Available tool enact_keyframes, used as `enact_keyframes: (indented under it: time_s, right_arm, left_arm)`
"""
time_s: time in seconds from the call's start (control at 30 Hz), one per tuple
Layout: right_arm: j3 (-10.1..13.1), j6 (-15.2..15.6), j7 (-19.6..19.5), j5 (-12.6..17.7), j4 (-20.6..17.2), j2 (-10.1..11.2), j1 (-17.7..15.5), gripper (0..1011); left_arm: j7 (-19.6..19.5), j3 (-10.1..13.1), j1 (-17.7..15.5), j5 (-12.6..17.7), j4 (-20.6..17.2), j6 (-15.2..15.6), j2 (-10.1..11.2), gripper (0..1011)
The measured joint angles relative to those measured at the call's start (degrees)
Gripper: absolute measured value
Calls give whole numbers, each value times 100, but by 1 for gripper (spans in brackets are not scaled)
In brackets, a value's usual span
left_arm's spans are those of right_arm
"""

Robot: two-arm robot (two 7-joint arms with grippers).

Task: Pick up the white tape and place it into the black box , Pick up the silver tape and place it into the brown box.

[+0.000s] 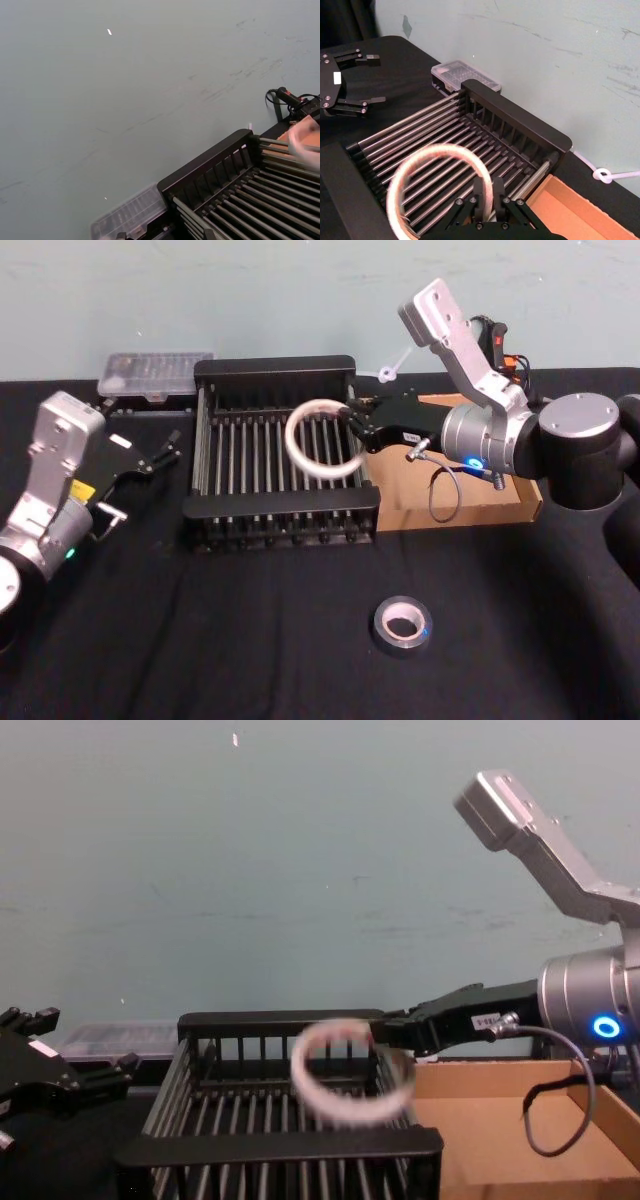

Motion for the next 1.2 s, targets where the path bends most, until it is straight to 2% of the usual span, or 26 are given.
enact_keyframes:
  time_s: [0.1, 0.13, 0.17, 0.53, 0.63, 0.8, 0.83, 0.87, 0.97, 1.2]
  right_arm:
    - [2, 2, 0, 2, -3, 2, -1, 192]
    - [2, 2, 0, 2, -3, 2, -1, 250]
    - [3, 3, 0, 3, -4, 3, -2, 257]
    - [3, 9, 0, 11, -11, 8, -8, 603]
    - [3, 11, 0, 12, -12, 8, -8, 728]
    - [3, 13, 0, 12, -12, 9, -9, 848]
    - [3, 13, 0, 12, -12, 9, -8, 907]
    - [3, 13, 0, 12, -12, 9, -8, 907]
    - [3, 13, 0, 12, -12, 9, -9, 998]
    - [3, 13, 0, 11, -12, 9, -8, 1000]
  left_arm:
    - [0, 0, 0, 0, 0, 0, 0, 1001]
    - [0, 0, 0, 0, 0, 0, 0, 1001]
    - [0, 0, 0, 0, 0, 0, 0, 1001]
    - [0, 0, 0, 0, 0, 0, 0, 1001]
    - [0, 0, 0, 0, 0, 0, 0, 1001]
    - [0, 0, 0, 0, 0, 0, 0, 1001]
    - [0, 0, 0, 0, 0, 0, 0, 1001]
    - [0, 0, 0, 0, 0, 0, 0, 1001]
    - [0, 0, 0, 0, 0, 0, 0, 1001]
    - [0, 0, 0, 0, 0, 0, 0, 1001]
